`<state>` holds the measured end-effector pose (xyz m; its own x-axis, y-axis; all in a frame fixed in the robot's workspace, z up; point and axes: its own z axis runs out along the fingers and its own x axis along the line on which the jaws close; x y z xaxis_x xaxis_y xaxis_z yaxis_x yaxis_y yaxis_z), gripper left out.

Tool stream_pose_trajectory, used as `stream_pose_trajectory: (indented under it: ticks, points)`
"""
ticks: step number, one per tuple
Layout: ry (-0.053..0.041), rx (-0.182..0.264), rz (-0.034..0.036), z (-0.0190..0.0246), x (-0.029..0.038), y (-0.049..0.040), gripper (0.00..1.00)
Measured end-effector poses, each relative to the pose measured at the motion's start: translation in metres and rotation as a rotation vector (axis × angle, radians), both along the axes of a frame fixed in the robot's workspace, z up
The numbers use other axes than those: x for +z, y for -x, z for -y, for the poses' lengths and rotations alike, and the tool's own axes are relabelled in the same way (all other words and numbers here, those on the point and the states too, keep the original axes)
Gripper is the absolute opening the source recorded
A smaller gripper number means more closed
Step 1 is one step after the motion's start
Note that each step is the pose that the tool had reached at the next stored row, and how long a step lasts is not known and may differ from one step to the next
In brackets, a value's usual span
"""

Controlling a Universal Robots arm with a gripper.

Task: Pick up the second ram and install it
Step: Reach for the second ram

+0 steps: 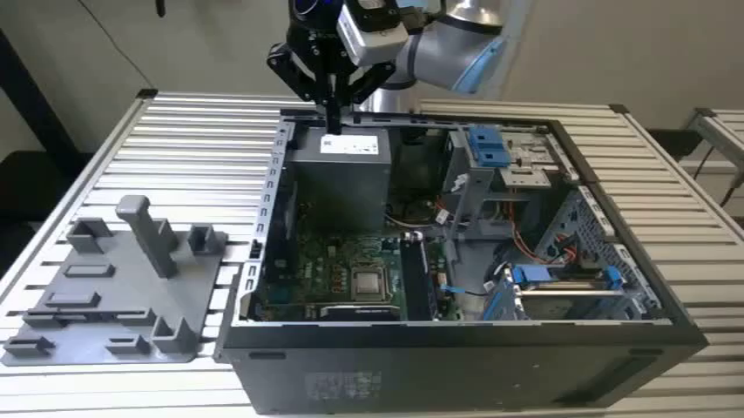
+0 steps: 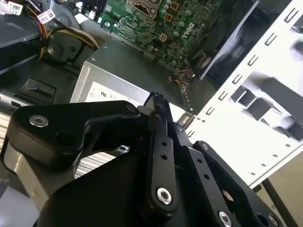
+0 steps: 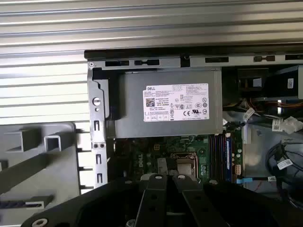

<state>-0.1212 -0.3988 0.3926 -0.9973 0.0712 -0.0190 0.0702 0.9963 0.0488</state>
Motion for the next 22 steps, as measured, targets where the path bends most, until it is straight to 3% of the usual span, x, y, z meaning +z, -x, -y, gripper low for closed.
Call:
stream_pose_trajectory:
  ticks: [14,22]
  points:
    - [0.0000,0.000,-0.0001,0.0000,0.0001,0.0009,0.11]
    - [-0.0001,0.000,-0.0001,0.0000,0.0000,0.0125,0.11]
